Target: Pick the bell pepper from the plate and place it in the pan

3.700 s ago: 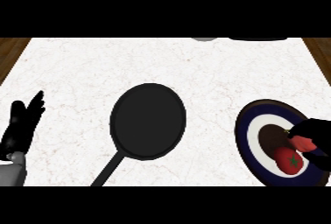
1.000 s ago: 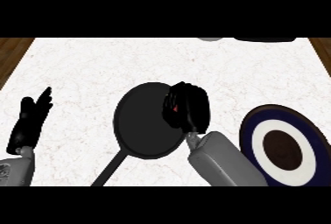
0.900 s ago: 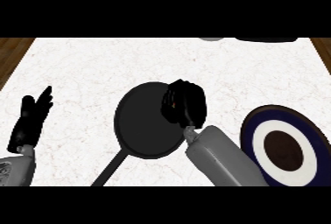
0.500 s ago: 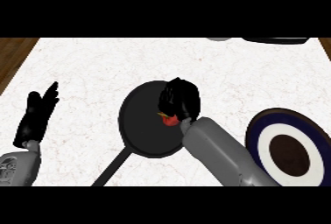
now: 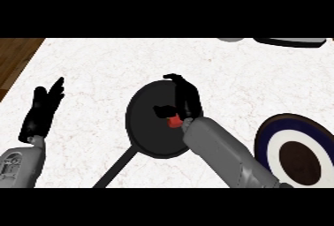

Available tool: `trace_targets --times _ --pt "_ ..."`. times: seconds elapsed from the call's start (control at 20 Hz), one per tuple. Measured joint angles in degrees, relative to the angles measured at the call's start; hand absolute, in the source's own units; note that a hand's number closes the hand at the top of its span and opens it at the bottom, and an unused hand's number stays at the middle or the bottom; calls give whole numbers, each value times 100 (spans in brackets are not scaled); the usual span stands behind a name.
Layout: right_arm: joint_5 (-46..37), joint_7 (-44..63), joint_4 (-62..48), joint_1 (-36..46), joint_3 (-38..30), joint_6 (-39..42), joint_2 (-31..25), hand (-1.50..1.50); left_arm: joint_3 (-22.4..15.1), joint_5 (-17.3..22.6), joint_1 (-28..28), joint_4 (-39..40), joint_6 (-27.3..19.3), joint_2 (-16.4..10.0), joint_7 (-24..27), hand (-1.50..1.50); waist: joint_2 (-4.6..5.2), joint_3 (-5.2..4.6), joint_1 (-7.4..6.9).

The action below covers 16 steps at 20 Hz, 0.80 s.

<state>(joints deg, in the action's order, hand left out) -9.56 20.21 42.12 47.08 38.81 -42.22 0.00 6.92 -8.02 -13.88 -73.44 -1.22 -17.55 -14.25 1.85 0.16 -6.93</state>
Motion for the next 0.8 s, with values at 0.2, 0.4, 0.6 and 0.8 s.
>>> trace_targets --times 0.2,0.4,0.6,0.8 --pt "527 -517 -104 91 -7 -354 -1 -150 -64 -43 -81 11 -9 51 -40 0 16 3 -43" --pt "978 -1104 -67 105 -73 -861 0 -150 -22 -25 -35 45 22 12 47 0 8 3 -27" --pt "1446 -1526 -51 192 -165 -1253 -8 -150 24 -21 22 87 6 7 70 0 -29 -1 74" --pt "1852 -1818 -115 208 -351 -1418 -17 -150 127 18 207 -1 7 -51 54 0 -88 -6 259"
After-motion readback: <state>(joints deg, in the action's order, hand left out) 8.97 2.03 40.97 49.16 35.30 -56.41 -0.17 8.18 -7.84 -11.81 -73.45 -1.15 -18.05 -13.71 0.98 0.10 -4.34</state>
